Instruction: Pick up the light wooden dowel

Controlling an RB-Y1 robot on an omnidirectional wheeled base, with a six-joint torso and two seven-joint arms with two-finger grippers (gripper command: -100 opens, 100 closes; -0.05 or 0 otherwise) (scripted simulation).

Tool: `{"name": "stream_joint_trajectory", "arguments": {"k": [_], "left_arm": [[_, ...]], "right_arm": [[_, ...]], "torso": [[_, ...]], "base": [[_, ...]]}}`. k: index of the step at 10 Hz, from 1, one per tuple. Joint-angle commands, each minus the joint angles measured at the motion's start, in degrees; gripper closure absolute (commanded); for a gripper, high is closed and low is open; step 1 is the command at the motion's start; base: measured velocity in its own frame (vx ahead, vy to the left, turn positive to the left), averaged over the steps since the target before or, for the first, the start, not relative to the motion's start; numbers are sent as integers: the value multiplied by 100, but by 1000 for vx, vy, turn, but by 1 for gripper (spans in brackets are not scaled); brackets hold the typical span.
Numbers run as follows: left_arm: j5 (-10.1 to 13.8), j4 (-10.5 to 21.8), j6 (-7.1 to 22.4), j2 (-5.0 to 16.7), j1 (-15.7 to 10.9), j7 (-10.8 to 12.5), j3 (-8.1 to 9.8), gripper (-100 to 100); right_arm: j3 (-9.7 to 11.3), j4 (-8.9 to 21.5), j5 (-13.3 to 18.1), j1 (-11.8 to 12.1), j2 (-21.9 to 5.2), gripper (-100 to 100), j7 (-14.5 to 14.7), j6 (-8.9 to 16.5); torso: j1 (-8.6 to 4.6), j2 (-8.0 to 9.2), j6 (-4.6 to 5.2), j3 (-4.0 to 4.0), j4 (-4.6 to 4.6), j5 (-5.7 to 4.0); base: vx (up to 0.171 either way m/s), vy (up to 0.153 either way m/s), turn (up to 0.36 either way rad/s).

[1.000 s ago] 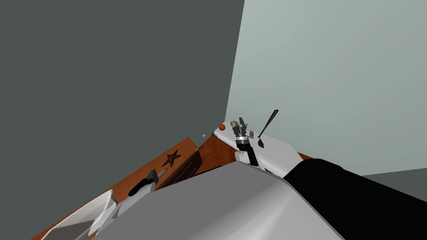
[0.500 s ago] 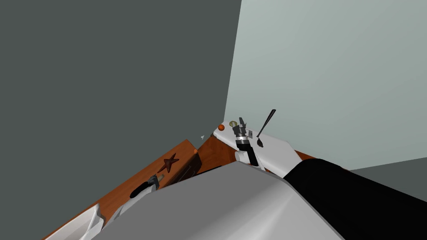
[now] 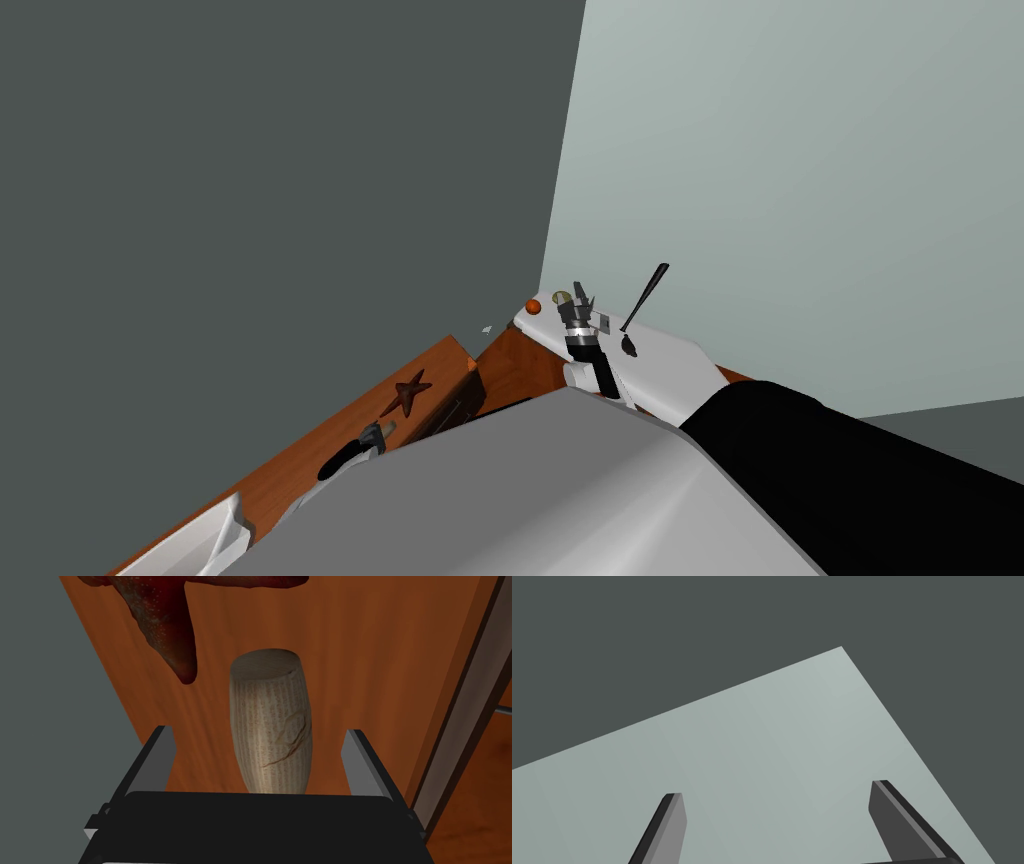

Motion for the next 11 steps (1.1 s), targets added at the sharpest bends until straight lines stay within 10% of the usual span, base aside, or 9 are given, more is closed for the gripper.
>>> {"name": "stream_joint_trajectory", "arguments": {"k": [1,2,6,7,8,11], "left_arm": [[0,0,0,0,0,0,0,-100],[2,17,-30,-1,-1,-3,-3,100],[4,15,-27,-2,-2,3,0,100],[4,15,-27,-2,-1,2,-1,0],[2,-159,144,16,19,12,24,100],[18,-282,267,48,20,21,42,100]], "right_arm": [[0,0,0,0,0,0,0,0],[0,0,0,0,0,0,0,0],[0,0,0,0,0,0,0,0],[0,0,0,0,0,0,0,0],[0,0,0,0,0,0,0,0],[1,0,0,-1,0,0,0,0]], "torso": [[0,0,0,0,0,0],[-2,6,1,4,2,0],[0,6,3,4,1,0],[0,7,3,4,2,0],[0,7,3,4,2,0],[-16,24,4,14,5,-5]], "base": [[-2,-7,9],[0,0,0],[0,0,0],[0,0,0],[-11,-6,-43],[-35,-24,-33]]}}
